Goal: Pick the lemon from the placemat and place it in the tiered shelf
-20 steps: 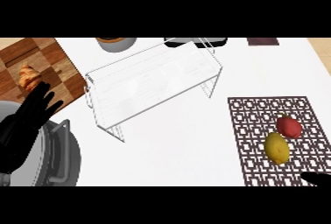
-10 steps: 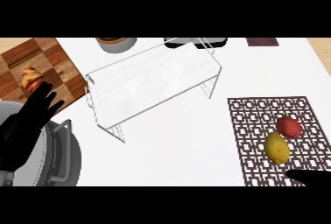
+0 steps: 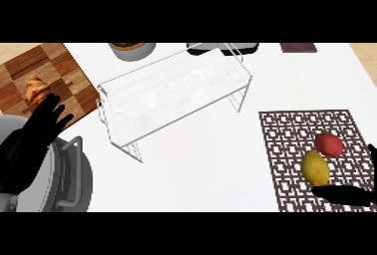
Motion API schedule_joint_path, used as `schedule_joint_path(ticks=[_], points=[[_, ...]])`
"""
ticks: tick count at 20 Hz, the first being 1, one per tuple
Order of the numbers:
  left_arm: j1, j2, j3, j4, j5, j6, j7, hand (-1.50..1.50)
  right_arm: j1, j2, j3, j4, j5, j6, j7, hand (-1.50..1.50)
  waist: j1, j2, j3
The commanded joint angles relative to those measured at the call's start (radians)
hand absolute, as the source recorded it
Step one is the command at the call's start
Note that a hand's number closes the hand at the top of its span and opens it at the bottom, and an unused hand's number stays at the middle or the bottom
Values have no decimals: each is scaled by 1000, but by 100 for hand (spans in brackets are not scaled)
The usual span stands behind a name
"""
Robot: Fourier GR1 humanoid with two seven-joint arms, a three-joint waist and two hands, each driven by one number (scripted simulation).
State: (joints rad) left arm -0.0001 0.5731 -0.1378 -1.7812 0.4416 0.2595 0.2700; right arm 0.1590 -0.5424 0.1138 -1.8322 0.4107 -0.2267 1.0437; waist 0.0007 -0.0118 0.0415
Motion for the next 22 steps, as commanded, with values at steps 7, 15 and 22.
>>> schedule_joint_path(ticks=[7,15,22], points=[[51,-75,-79,165,10,26,47,0,-67,73,34,119,127,-13,96,-150,-9,35,-45],[56,-58,-74,176,21,9,34,0,-128,102,-12,221,166,-28,25,-150,-9,33,-43],[84,-64,-88,172,23,6,20,0,-129,152,-11,284,199,-67,-47,-150,-14,29,-42]])
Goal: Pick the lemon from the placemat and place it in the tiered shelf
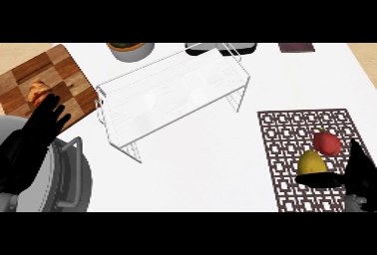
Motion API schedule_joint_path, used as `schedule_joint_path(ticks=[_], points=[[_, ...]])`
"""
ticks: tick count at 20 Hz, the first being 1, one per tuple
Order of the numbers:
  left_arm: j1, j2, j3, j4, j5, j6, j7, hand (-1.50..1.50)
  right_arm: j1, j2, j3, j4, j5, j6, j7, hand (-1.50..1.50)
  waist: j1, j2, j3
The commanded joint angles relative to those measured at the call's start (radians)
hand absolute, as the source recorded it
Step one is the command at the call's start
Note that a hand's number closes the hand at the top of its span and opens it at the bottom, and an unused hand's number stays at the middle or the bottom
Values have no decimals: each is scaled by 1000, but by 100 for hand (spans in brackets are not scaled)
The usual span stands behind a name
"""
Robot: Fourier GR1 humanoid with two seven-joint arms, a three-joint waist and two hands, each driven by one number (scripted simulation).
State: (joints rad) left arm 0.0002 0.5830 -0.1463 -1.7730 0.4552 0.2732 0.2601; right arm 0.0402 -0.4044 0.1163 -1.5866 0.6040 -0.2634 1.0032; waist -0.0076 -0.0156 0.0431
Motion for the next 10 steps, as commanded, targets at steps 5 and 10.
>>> schedule_joint_path(ticks=[5,10], points=[[43,-64,-73,151,11,8,41,0,-23,4,135,88,-13,161,-56,150,13,45,-45],[63,-67,-90,165,9,1,35,0,-75,72,93,105,-19,52,-92,150,6,34,-43]])
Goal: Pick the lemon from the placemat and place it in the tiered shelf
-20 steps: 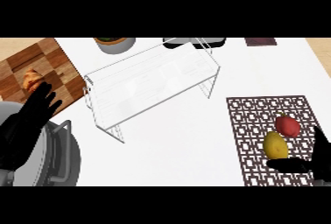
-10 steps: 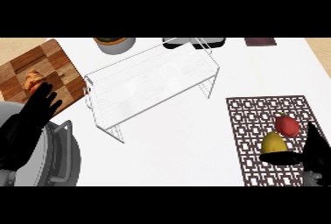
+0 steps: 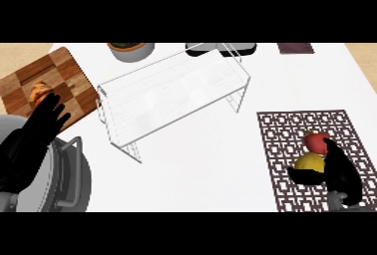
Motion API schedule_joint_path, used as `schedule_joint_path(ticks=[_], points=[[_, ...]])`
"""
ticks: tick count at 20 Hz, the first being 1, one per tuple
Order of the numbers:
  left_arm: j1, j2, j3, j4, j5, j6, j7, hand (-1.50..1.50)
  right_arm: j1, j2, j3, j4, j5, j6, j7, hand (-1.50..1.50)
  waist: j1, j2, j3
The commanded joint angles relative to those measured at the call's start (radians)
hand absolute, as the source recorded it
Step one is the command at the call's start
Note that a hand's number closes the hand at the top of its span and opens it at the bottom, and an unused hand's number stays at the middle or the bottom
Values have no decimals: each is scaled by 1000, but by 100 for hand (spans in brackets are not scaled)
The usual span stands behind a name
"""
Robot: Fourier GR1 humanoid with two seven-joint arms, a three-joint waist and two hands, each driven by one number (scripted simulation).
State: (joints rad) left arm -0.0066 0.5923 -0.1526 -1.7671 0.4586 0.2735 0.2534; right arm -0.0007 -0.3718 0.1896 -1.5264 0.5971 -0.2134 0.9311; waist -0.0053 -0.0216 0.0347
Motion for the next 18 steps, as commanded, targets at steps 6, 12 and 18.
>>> schedule_joint_path(ticks=[6,12,18], points=[[68,-80,-89,161,7,17,37,0,-54,74,136,-12,39,-3,-138,150,0,40,-36],[2,-40,-101,87,30,-28,60,0,-216,179,571,-100,65,260,-356,150,147,62,-39],[17,-59,-112,159,18,15,74,0,-339,359,712,-239,114,273,-346,150,26,27,-38]])
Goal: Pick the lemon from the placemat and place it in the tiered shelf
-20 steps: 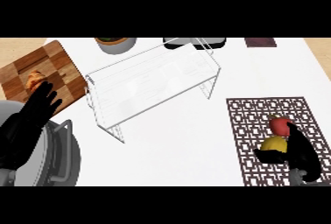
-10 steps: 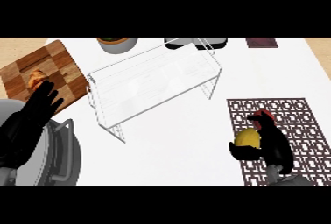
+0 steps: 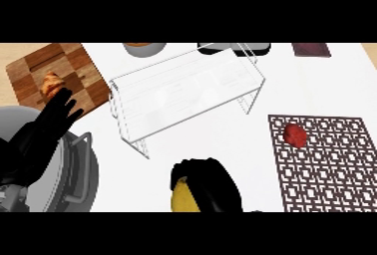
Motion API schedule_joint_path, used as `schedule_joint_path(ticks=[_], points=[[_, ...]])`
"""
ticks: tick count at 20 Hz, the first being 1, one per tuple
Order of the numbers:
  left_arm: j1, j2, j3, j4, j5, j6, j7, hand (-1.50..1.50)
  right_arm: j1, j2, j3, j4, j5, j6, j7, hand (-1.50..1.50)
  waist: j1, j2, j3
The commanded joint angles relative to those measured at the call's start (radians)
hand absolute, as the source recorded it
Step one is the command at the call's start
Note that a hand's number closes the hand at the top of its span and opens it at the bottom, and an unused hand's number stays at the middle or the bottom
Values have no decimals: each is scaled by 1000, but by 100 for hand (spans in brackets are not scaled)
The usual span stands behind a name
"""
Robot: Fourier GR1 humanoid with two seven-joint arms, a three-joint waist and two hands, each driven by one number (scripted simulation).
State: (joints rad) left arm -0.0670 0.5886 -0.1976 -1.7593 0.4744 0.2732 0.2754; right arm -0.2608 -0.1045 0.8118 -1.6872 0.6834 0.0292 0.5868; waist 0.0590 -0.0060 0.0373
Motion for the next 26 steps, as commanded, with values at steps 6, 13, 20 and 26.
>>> schedule_joint_path(ticks=[6,13,20,26], points=[[150,-81,-60,167,1,28,3,0,-143,103,67,-264,104,13,108,150,-92,7,-43],[174,-35,-21,128,19,22,27,0,-274,104,-32,-437,85,98,300,150,-92,6,-43],[134,-41,-35,125,5,41,36,0,-428,104,-192,-440,-13,154,417,150,-95,21,-42],[138,-43,-49,102,14,31,40,0,-613,104,-361,-342,-79,151,447,150,-72,23,-43]])
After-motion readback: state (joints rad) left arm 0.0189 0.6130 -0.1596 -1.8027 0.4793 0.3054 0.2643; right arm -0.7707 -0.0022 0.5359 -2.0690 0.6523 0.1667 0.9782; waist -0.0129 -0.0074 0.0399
